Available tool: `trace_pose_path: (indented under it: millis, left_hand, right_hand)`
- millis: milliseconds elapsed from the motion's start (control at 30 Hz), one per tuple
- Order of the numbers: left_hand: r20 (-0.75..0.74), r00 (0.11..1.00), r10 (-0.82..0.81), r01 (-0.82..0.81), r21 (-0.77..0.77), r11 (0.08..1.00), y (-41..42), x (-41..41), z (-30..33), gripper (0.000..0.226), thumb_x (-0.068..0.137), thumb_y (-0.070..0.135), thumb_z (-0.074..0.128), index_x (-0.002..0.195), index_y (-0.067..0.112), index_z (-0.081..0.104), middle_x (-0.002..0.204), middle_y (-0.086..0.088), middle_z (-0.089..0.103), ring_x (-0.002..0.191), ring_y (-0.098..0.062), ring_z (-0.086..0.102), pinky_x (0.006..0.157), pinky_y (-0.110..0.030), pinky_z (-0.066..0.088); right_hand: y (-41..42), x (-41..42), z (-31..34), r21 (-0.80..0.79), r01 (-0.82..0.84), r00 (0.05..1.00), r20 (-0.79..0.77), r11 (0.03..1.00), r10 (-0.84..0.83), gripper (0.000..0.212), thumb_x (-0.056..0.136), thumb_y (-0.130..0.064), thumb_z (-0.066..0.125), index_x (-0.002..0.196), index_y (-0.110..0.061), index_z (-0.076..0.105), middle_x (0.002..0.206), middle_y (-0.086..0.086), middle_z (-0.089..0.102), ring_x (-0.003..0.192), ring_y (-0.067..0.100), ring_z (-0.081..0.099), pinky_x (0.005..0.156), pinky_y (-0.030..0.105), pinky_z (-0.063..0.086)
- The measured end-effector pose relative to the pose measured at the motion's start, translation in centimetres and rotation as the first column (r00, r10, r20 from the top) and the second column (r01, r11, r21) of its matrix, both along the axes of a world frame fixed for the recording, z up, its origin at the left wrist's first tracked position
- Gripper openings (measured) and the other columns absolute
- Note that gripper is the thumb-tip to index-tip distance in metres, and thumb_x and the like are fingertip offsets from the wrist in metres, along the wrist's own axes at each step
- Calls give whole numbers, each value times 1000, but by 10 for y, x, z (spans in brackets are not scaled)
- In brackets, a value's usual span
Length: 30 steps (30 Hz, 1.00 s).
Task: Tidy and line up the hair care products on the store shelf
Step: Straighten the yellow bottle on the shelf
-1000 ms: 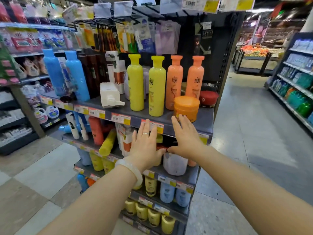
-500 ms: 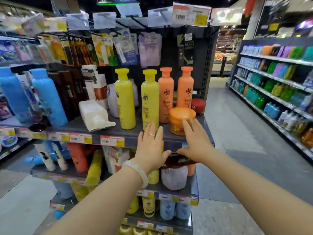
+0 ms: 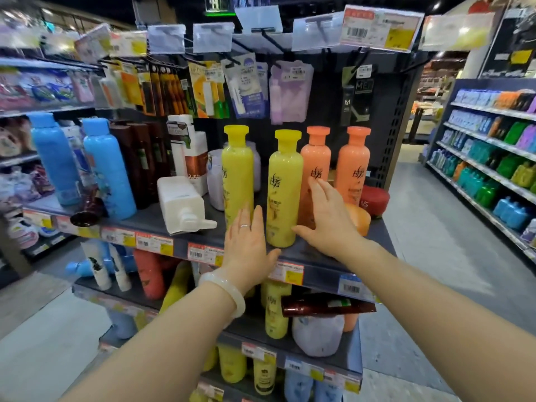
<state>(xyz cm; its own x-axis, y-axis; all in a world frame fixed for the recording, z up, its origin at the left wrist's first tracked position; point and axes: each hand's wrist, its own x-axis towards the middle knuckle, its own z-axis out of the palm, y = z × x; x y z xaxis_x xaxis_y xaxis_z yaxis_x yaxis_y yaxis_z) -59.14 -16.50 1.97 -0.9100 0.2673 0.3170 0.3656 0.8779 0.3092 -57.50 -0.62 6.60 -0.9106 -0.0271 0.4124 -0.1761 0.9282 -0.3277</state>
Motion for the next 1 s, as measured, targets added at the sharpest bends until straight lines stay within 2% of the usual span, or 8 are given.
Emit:
trace_pose_path:
  millis: [200,367,500,700,867,1000]
  left_hand:
    - [55,997,-56,57,-34,998,-17,-10,-2,93,86,46,57,148,12,-4,158,-10,-5,146,-25,3,119,-37,11]
    - [59,989,-137,137,13,990,-23,-19,4,91,86,43,58,149,11,0,157,-11,8,145,-23,8,117,-35,14]
    - [51,974,-219,216,63,974,-24,-24,8,88,87,39,59,148,10,4,152,-11,22,140,-24,21,111,-32,22]
    - [141,940,-310,270,243,931,-20,-41,-4,94,80,36,69,149,13,8,146,-11,33,133,-24,38,105,-38,38]
    - [134,921,-365,293,377,878,-12,-46,-15,87,79,29,71,146,15,19,140,-8,42,126,-23,45,101,-39,43]
    - [129,919,-371,264,498,826,-8,-48,-21,66,80,27,70,135,20,34,127,-3,52,114,-20,53,94,-41,48]
  right_hand:
    - [-21,-18,-4,-141,-6,1000,18,990,9,114,73,-35,75,147,-12,-9,151,14,18,139,29,21,114,41,21]
    - [-26,-31,-3,-297,42,997,73,954,-22,116,72,-33,76,147,-14,-11,152,12,16,141,28,21,115,44,25]
    - [-33,-40,-5,-409,89,996,65,908,-68,107,70,-33,77,145,-10,5,147,13,29,136,28,32,110,45,33]
    - [-44,-46,-12,-510,136,991,61,849,-123,83,71,-29,77,133,-7,26,134,12,45,124,27,45,95,35,39]
    - [-46,-49,-18,-548,173,984,56,819,-170,83,70,-31,78,132,-7,29,132,11,46,121,26,47,93,34,40]
    - [-48,-50,-22,-578,186,981,71,794,-178,81,69,-30,79,130,-8,31,131,11,48,120,25,48,91,32,40]
